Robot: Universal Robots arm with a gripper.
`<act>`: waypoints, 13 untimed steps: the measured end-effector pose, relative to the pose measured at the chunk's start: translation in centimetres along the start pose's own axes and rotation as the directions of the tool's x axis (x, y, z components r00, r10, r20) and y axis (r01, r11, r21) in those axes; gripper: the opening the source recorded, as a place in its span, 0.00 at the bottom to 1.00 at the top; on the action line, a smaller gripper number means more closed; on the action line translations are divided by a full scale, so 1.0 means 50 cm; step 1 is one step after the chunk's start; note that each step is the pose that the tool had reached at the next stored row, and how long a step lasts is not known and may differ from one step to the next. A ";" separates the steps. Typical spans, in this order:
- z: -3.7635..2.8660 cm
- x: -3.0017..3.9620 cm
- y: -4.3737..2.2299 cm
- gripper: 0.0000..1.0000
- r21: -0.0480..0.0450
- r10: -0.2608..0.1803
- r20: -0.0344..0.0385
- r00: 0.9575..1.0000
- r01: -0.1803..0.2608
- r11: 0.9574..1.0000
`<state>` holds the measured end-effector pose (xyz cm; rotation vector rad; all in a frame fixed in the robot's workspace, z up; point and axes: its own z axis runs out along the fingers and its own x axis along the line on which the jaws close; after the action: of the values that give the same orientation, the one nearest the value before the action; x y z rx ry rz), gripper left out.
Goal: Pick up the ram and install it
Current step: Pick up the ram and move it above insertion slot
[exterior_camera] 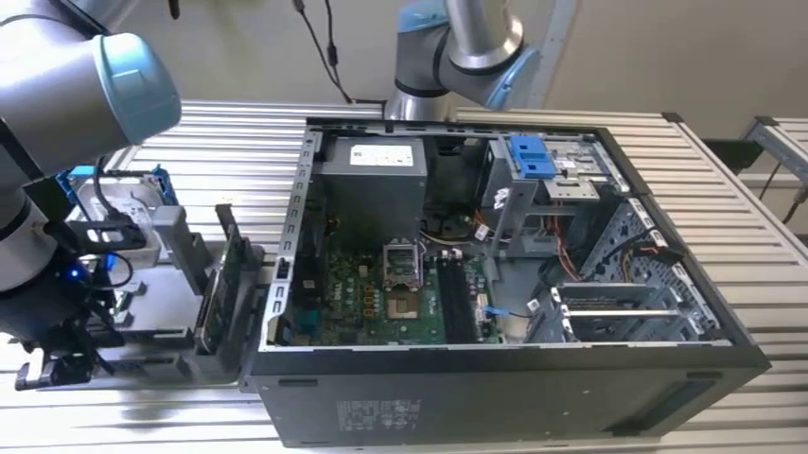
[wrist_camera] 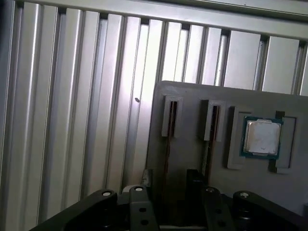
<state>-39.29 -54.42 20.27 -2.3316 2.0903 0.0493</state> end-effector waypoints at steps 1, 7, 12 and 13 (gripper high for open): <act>0.002 0.001 0.000 0.42 0.000 0.000 0.000 1.000 0.000 1.000; 0.013 0.003 0.001 0.42 0.000 -0.001 0.000 1.000 0.001 1.000; 0.016 0.003 0.001 0.42 0.000 -0.001 0.000 1.000 0.001 1.000; 0.016 0.003 0.001 0.42 0.000 -0.001 0.000 1.000 0.001 1.000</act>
<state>-39.32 -54.53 19.48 -2.3328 2.0892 0.0491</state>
